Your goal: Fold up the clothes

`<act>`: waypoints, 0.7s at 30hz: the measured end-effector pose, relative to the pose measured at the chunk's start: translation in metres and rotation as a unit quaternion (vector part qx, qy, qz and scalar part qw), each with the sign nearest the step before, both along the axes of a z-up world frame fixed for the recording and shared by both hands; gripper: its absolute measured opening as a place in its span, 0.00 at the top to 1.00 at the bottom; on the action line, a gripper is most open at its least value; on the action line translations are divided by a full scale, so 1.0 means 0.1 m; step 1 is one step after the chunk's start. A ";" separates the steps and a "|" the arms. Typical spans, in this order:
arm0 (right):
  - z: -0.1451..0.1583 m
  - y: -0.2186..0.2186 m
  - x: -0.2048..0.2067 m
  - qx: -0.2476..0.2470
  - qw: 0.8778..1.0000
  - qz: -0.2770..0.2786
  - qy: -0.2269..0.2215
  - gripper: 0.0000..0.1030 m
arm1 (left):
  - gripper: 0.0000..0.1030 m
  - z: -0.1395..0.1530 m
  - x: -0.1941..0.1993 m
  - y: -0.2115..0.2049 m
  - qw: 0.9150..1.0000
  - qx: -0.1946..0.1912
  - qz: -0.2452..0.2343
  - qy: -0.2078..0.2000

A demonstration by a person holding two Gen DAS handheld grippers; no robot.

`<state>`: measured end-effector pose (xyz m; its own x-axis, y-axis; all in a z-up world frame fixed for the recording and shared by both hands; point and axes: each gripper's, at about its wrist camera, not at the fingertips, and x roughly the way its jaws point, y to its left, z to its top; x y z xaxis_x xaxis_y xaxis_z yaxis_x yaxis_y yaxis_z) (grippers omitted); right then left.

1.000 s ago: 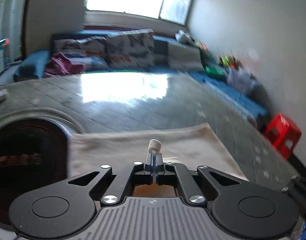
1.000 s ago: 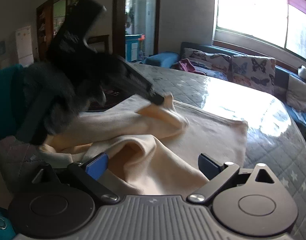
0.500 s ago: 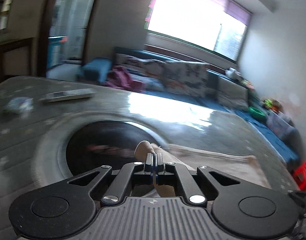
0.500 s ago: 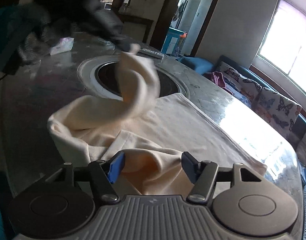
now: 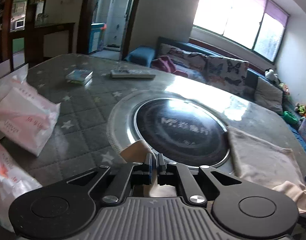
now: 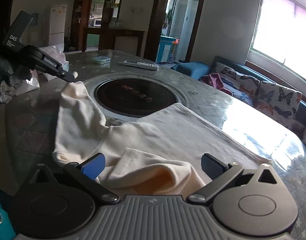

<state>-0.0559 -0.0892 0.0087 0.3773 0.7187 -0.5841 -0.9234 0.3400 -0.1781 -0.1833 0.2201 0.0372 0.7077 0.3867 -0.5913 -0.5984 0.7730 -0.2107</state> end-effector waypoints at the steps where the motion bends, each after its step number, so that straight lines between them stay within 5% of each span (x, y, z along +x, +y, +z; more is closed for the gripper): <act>1: 0.00 0.00 -0.02 0.001 1.000 -0.003 -0.003 0.00 | 0.89 0.02 0.02 -0.01 1.000 0.001 -0.005 -0.004; 3: 0.02 0.02 -0.02 0.007 1.000 -0.004 -0.004 0.00 | 0.86 0.06 0.05 -0.05 1.000 0.004 -0.016 -0.011; 6: 0.04 0.04 -0.02 0.018 1.000 0.007 0.019 0.00 | 0.67 0.09 0.14 -0.10 0.999 0.000 -0.034 -0.019; 12: 0.10 0.05 -0.05 0.036 0.999 -0.020 0.005 0.00 | 0.62 0.10 0.29 -0.24 0.997 0.003 -0.069 -0.021; 21: 0.07 0.01 0.10 0.051 0.993 -0.043 0.098 0.00 | 0.58 0.06 0.38 -0.32 0.996 0.000 -0.084 -0.016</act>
